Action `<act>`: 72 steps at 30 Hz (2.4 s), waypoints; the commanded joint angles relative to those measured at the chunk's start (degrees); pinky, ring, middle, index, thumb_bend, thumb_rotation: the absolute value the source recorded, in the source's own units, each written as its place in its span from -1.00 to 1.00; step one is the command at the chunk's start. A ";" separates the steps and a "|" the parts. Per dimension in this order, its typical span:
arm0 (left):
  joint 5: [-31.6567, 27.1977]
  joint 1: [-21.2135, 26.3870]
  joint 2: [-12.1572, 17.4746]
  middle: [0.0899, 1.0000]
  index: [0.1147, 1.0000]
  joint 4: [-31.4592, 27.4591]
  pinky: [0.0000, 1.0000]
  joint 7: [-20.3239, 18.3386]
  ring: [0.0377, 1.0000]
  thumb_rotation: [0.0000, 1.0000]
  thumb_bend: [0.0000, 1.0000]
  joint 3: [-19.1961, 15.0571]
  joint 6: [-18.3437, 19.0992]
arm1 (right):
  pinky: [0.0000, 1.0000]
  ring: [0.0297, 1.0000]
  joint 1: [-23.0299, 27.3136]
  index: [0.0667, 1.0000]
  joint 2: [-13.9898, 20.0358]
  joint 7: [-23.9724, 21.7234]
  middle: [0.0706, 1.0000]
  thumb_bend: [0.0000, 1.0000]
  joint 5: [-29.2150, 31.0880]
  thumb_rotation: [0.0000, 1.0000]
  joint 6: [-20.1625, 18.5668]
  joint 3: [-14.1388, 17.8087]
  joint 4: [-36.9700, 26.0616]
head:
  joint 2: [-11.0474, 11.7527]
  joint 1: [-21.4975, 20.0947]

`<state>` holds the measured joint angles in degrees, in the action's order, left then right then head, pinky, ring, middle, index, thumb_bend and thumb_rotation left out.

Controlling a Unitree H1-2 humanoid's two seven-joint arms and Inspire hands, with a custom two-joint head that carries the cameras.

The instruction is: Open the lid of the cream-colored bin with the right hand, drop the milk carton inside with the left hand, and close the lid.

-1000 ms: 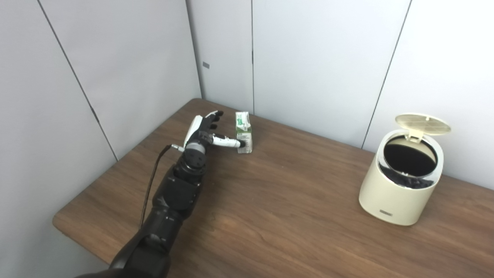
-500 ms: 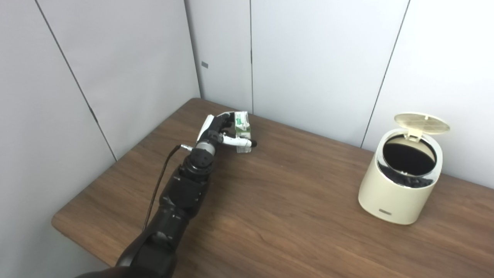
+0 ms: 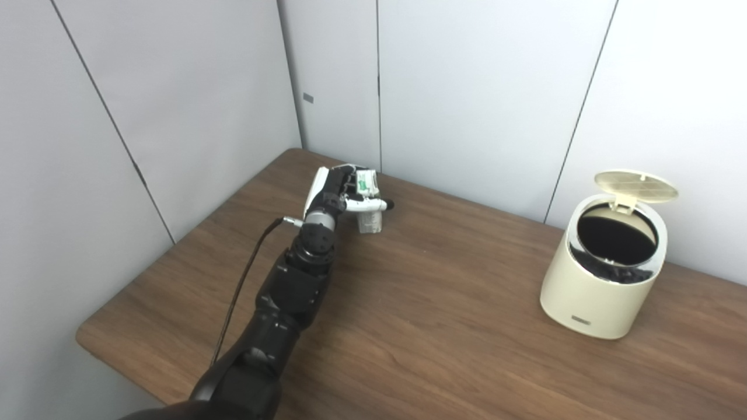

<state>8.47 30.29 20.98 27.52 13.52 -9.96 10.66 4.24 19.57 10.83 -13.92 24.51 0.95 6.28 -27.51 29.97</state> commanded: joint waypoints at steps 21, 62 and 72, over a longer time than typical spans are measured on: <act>18.65 -0.04 4.78 -0.15 -0.17 -5.90 -0.33 11.30 -0.16 -1.00 0.01 9.36 -11.19 | 0.07 0.46 -2.71 0.43 -3.42 -0.03 0.50 -0.13 -1.79 0.87 2.12 -0.02 -0.73 | 0.03 -3.52; 20.81 -2.16 -9.26 -0.14 -0.24 -28.58 0.13 9.72 -0.02 -1.00 0.00 15.40 -37.57 | 0.41 0.60 -3.50 0.60 -16.32 -1.53 0.62 -0.84 -9.75 -0.39 -15.30 -2.49 -11.52 | -1.17 -26.09; 20.83 -0.96 -11.35 -0.14 -0.24 -25.54 0.05 13.16 -0.03 -1.00 0.01 22.53 -37.58 | 0.47 0.65 -3.31 0.65 -17.34 -0.42 0.66 -0.78 -10.62 0.09 -15.82 -3.40 -9.94 | -0.74 -29.49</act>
<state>29.17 25.27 9.83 2.84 24.58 12.33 -25.37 0.19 2.94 9.13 -23.90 7.23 -1.96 -5.06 -28.48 0.88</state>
